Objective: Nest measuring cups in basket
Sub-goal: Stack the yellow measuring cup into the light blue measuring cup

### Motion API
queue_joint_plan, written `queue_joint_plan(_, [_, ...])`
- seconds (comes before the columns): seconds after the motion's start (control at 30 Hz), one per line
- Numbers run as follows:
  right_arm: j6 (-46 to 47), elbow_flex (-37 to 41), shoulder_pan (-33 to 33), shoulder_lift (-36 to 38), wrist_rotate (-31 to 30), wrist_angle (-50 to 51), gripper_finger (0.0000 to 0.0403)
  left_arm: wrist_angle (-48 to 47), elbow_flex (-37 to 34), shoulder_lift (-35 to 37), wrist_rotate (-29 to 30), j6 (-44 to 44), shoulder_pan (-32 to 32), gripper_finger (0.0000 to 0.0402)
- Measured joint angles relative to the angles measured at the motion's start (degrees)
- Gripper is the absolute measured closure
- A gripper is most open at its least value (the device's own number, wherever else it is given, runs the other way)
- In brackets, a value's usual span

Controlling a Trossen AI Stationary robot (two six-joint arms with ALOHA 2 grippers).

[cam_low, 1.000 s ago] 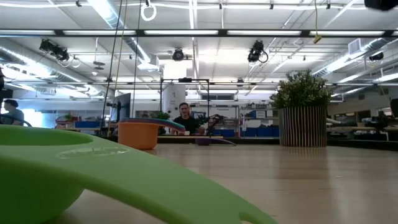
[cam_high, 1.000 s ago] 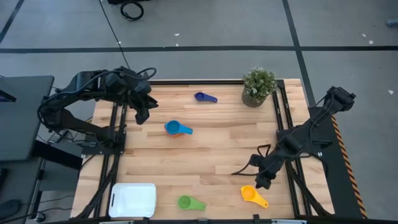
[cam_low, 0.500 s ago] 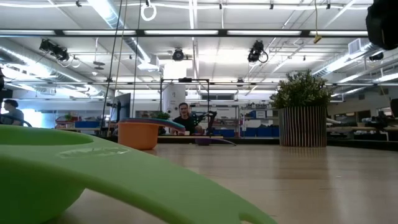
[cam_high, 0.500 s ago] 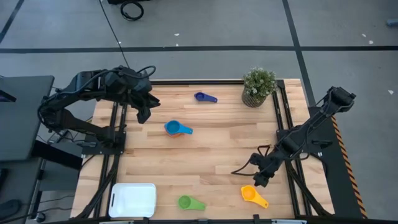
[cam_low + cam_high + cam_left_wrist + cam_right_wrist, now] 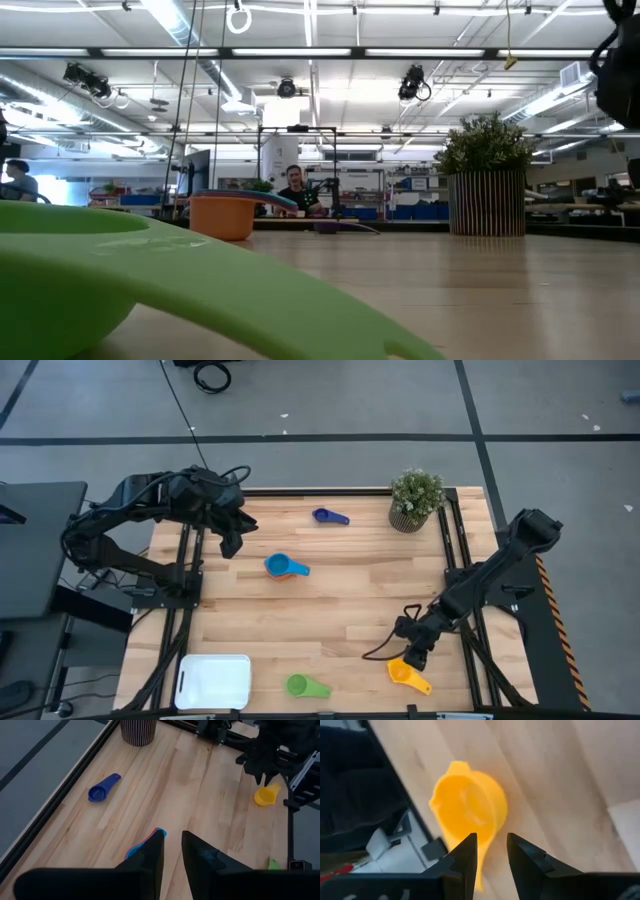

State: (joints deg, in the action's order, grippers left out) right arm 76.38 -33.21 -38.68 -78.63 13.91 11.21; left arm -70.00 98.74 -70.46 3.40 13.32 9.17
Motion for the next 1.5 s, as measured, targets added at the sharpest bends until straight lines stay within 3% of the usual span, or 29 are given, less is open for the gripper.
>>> queue_joint_plan(0.47, [-2.40,-0.15,1.12,-10.74,-0.54,-8.42,0.0295,0.50,0.00,0.02,0.00,0.02,-0.01,0.0326])
queue_joint_plan(0.7, [-2.92,-0.46,4.20,-11.17,0.83,-8.80,0.0388,0.58,0.00,0.02,0.00,-0.02,-0.02,0.0326])
queue_joint_plan(0.9, [-3.76,-2.28,8.55,-10.40,2.76,-6.21,0.0393,0.50,0.00,0.02,0.00,-0.40,-0.02,0.0326])
queue_joint_plan(1.2, [-15.04,-14.15,17.67,-10.38,4.36,13.12,0.0393,0.20,0.00,0.02,-0.02,-3.86,-0.02,0.0326])
queue_joint_plan(1.5, [-29.91,-29.71,30.74,-10.36,-2.19,34.64,0.0393,-1.00,0.00,0.02,-0.02,-7.74,-0.02,0.0326])
